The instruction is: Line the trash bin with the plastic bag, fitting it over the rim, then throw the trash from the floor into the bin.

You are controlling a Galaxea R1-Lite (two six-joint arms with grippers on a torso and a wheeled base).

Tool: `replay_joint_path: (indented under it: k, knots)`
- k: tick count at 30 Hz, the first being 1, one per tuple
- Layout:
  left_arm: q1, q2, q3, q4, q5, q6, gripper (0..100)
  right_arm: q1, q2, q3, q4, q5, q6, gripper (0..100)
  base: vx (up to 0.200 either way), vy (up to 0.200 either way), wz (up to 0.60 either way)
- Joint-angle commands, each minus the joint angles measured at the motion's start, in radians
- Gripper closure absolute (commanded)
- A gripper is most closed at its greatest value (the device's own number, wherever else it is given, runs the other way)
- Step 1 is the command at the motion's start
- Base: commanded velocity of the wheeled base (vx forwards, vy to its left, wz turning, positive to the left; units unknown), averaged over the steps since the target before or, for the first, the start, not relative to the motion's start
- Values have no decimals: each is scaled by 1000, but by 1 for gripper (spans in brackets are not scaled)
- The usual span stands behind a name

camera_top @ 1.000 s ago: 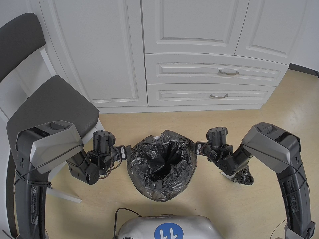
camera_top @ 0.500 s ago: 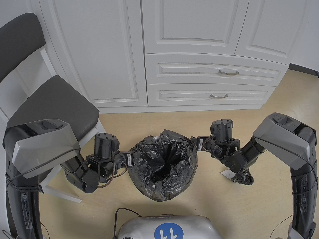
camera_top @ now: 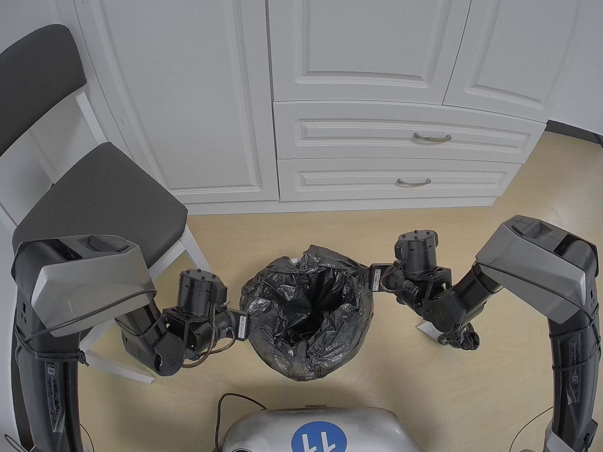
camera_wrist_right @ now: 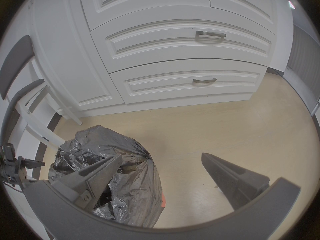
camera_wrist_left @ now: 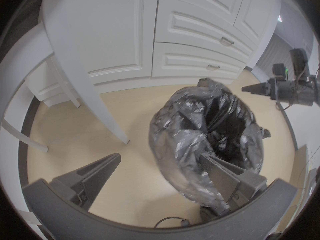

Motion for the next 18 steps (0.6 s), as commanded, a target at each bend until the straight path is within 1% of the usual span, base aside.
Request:
replay_joint_path:
  k: [1,6,8,18]
  knots:
    - [32,24,2,10,-1,17,0,7,-8,19,-1,0,-1,0,0,0,0]
    - [42,67,-10,6,-3,17,0,21,-8,31,-1,-1,-4,0,0,0,0]
    - [55,87,-26,6,-3,17,0,24,-19,48,-4,0,-26,0,0,0,0]
    - [55,78,-26,-13,-6,11,0,33,-62,97,-4,0,-60,0,0,0,0]
